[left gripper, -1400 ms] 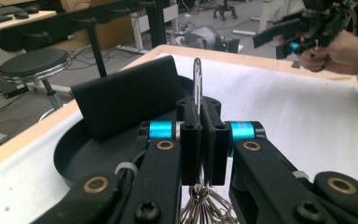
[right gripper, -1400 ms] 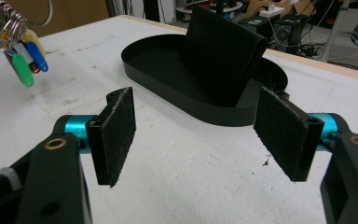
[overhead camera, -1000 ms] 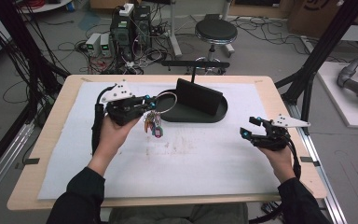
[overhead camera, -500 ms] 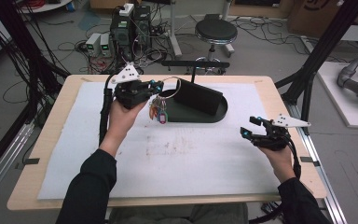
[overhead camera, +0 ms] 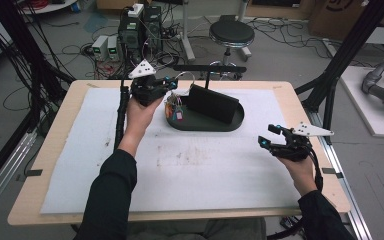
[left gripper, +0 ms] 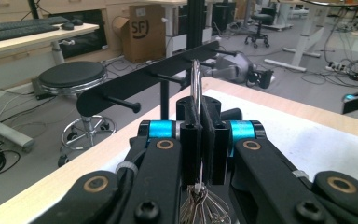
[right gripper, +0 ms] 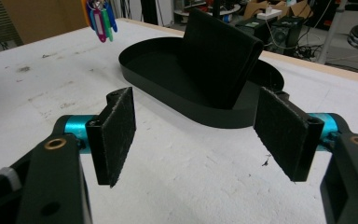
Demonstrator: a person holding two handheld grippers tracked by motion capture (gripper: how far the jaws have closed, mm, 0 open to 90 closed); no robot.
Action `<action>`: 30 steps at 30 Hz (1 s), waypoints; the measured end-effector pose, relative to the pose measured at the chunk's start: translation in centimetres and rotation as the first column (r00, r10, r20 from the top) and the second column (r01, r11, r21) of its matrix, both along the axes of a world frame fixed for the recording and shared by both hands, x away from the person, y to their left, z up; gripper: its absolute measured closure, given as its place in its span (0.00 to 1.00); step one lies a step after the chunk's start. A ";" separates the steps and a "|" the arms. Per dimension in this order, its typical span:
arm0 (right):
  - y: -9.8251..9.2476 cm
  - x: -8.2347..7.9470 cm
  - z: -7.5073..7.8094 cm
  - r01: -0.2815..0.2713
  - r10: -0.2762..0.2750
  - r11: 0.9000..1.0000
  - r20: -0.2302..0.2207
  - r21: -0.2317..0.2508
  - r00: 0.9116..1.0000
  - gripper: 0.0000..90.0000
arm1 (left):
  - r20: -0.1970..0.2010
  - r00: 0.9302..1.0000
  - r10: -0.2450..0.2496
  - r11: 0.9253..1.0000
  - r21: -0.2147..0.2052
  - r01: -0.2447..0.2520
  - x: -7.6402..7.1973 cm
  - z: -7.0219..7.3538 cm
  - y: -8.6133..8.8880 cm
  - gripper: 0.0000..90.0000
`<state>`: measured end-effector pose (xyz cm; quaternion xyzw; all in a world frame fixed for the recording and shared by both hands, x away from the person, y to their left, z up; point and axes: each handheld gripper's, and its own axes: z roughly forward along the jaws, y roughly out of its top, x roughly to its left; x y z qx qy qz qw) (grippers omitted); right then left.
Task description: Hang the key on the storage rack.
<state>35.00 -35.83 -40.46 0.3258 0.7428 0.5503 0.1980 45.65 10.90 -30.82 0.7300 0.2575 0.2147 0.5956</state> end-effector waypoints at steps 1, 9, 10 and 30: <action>0.0 0.0 0.0 0.000 0.000 1.000 0.000 0.000 1.000 0.33 | -0.003 1.000 0.004 1.000 -0.002 -0.004 0.2 -0.2 0.0 0.96; 0.0 0.0 0.0 0.000 0.000 1.000 -0.001 0.001 1.000 0.33 | -0.046 0.998 0.050 0.999 -0.014 -0.051 1.9 -1.6 0.2 0.96; 0.0 0.0 0.0 0.000 0.000 1.000 -0.001 0.001 1.000 0.33 | -0.050 0.997 0.055 0.998 -0.023 -0.056 2.1 -1.8 0.3 0.96; -0.1 -0.2 0.1 0.003 -0.003 1.000 -0.004 0.003 1.000 0.33 | -0.103 0.987 0.124 0.990 -0.054 -0.130 3.9 -3.6 0.7 0.96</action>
